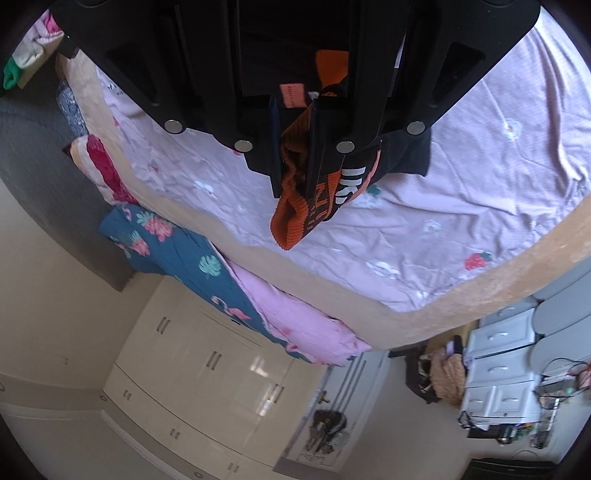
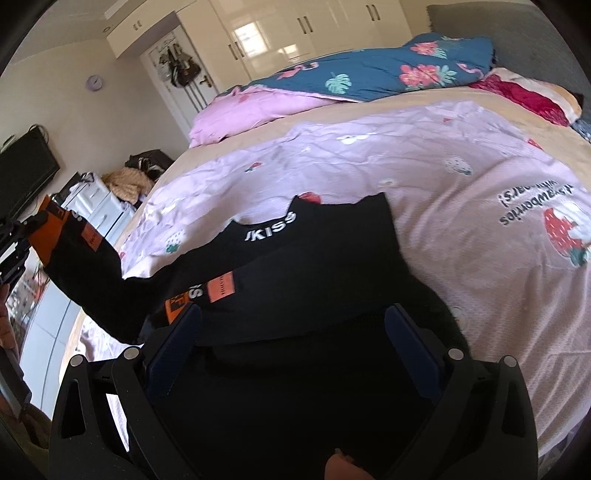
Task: Fold small clothes
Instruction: 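Lift the sleeve with the left gripper and carry it across the shirt body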
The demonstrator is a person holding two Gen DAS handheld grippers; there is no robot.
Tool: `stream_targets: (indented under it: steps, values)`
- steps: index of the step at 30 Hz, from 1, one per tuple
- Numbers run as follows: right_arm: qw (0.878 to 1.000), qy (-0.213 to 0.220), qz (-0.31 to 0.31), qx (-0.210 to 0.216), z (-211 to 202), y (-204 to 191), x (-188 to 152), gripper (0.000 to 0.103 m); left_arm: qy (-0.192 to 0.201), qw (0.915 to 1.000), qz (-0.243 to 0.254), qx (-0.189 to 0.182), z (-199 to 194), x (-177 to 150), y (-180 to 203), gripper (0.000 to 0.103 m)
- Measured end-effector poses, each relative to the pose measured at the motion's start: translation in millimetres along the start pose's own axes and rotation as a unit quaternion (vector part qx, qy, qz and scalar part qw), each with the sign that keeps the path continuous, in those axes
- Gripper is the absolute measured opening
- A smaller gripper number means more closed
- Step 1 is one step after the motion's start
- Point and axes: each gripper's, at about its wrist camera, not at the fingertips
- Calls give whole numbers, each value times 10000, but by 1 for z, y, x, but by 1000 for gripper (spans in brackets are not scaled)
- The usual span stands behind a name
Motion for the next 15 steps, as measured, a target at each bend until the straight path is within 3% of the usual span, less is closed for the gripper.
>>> stream_targets:
  steps: [8, 15]
  values:
    - [9993, 36, 285, -237, -14, 29, -3, 99, -272, 9990, 97, -355, 19, -18, 24, 5]
    - [9968, 123, 558, -557, -26, 55, -2, 99, -861, 9936, 326, -646, 52, -54, 46, 5]
Point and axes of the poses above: each gripper's, at about its wrist camera, not at the fingertips, and z roughly the way its jaws point, y to its right, x to its top, and after that the axes turned 5 degrees about -z, right-handed
